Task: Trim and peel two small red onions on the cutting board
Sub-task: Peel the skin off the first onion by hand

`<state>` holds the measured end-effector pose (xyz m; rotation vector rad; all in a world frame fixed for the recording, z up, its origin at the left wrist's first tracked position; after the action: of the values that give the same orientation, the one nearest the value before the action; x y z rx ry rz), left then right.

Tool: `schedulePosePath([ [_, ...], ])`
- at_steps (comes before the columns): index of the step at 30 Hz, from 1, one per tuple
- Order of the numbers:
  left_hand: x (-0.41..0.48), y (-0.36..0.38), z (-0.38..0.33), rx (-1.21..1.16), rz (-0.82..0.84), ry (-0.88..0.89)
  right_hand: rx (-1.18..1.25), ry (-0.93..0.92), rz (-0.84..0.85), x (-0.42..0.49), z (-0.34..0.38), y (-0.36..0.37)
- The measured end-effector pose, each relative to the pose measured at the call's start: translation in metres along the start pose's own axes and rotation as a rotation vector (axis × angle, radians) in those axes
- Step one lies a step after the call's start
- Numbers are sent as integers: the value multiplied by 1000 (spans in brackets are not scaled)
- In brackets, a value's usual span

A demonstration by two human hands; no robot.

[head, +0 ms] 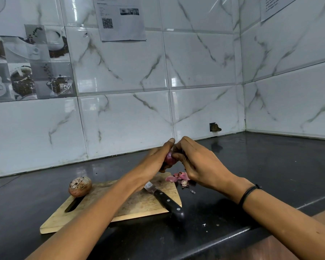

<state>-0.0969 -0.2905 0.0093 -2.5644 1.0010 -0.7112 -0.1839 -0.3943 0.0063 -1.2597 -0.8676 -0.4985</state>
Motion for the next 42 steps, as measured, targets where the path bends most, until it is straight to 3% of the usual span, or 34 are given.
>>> schedulePosePath([
  [8,4,-11,4,-19,-96,-22,-52,-18,69,-1,7,0],
  [14,10,-15,8,-108,-128,-71,-28,162,50,-3,-10,-5],
  [18,12,-15,10,-180,-113,-51,18,74,-96,-1,-6,-11],
  [23,10,-16,12,-200,-116,-45,116,33,-163,-1,-1,-17],
  [31,3,-4,1,-134,-40,-4,50,-78,-166,0,9,-17],
  [42,2,4,1,-50,16,17,134,34,-140,-1,-2,-12],
])
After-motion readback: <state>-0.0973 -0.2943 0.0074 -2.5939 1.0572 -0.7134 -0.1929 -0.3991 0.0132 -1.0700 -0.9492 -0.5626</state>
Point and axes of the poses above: each hand's wrist, its own x-axis towards the middle knuckle, its own y-axis out of the palm, z = x × y, the point moved 5 cm from there along x, towards the middle knuckle, and after that the axes turned 2 degrees about -x, right-handed, at the moved point
